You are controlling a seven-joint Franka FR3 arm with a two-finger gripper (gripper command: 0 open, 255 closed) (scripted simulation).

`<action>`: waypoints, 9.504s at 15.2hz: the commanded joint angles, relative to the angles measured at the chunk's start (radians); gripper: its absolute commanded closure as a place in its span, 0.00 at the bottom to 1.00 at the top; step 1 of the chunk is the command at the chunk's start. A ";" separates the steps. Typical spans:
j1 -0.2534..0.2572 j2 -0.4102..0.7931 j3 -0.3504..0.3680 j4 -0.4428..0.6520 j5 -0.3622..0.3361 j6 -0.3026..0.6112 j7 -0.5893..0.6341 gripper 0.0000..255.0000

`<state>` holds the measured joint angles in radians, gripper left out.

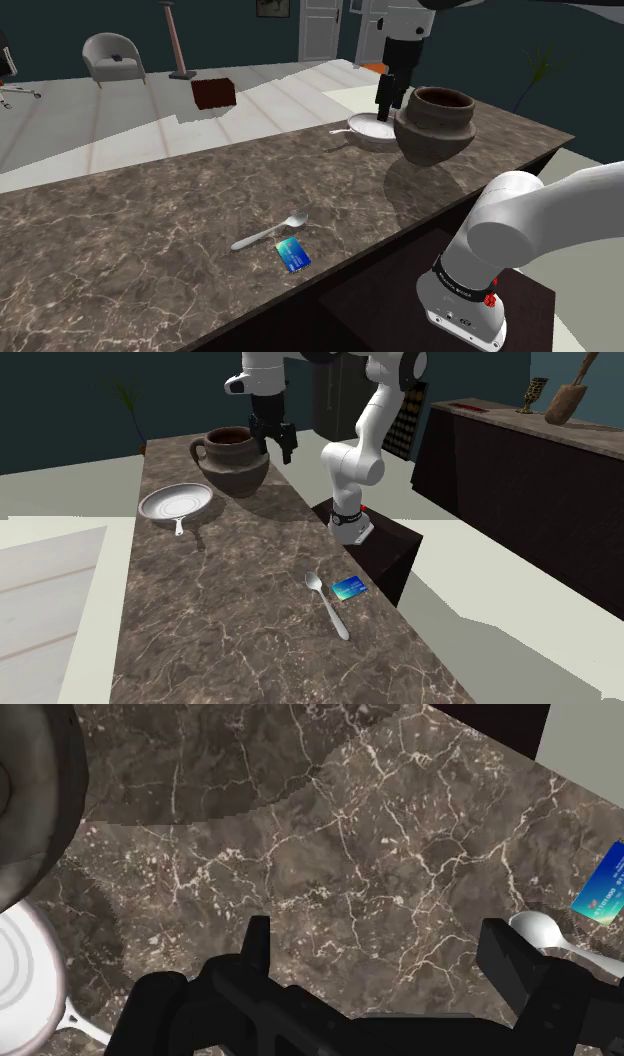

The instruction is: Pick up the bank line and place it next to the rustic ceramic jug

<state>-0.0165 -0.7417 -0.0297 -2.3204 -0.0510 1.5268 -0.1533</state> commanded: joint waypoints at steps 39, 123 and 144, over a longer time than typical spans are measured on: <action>-0.106 0.464 0.858 -0.249 0.151 0.904 1.085 0.00; -0.069 0.137 0.427 0.269 0.170 0.066 0.731 1.00; -0.185 0.120 -0.022 0.196 -0.017 0.119 0.223 1.00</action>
<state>-0.1945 -0.6221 -0.0285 -2.1278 -0.0584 1.6477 0.0976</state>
